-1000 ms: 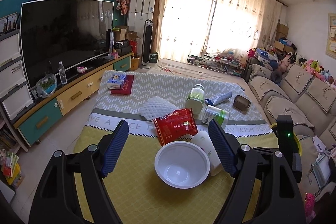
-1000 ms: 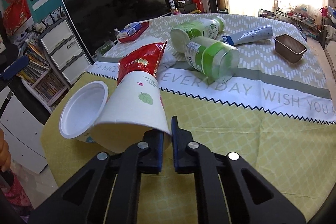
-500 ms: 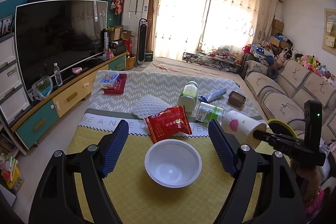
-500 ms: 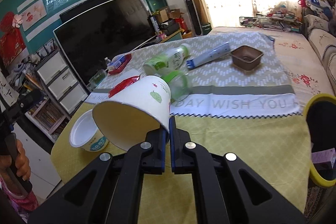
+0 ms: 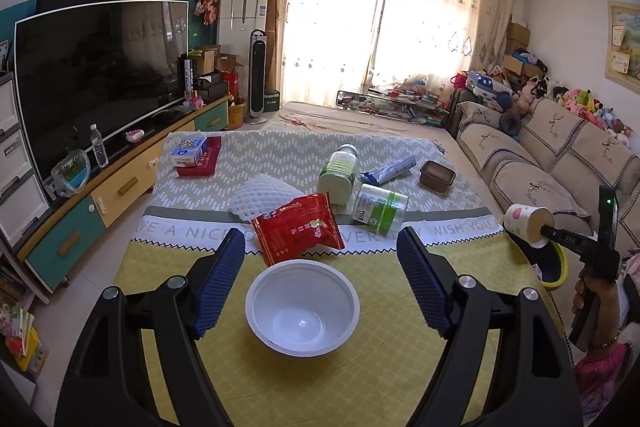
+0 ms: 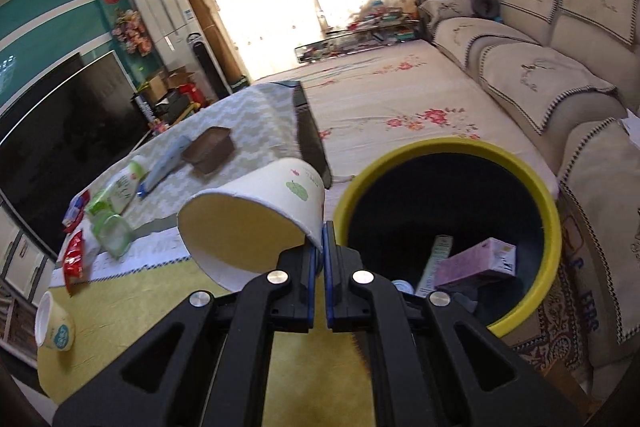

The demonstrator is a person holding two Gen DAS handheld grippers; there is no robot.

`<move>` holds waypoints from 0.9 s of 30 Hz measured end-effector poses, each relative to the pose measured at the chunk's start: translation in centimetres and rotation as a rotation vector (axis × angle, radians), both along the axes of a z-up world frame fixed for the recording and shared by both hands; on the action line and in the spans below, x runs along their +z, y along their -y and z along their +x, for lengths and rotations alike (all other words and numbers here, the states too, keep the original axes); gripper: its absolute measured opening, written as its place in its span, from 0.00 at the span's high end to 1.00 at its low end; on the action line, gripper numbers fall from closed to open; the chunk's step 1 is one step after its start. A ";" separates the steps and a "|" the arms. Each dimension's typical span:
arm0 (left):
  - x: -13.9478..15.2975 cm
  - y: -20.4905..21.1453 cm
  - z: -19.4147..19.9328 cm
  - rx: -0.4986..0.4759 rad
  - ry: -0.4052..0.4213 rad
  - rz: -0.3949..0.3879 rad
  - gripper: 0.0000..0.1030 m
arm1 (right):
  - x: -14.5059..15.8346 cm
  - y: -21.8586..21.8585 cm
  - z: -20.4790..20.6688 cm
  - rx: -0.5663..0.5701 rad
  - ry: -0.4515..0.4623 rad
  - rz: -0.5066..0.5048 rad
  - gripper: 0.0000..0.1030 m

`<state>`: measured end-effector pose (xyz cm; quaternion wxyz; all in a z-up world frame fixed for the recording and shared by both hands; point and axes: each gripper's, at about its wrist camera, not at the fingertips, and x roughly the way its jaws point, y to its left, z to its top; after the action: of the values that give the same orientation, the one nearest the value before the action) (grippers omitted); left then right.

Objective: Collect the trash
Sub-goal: 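Carry the paper cup over the bin and open the right gripper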

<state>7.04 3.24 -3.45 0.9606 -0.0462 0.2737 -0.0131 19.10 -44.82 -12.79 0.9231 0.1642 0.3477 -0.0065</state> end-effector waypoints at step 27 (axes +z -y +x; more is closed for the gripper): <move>-3.2 1.9 2.2 -0.070 -0.101 0.046 0.25 | -2.3 2.8 0.5 -0.127 -0.046 -0.011 0.61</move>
<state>9.27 1.37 -6.65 0.9453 -0.0150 0.3235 -0.0380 19.55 -47.58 -15.11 0.9135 0.1806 0.3577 -0.0705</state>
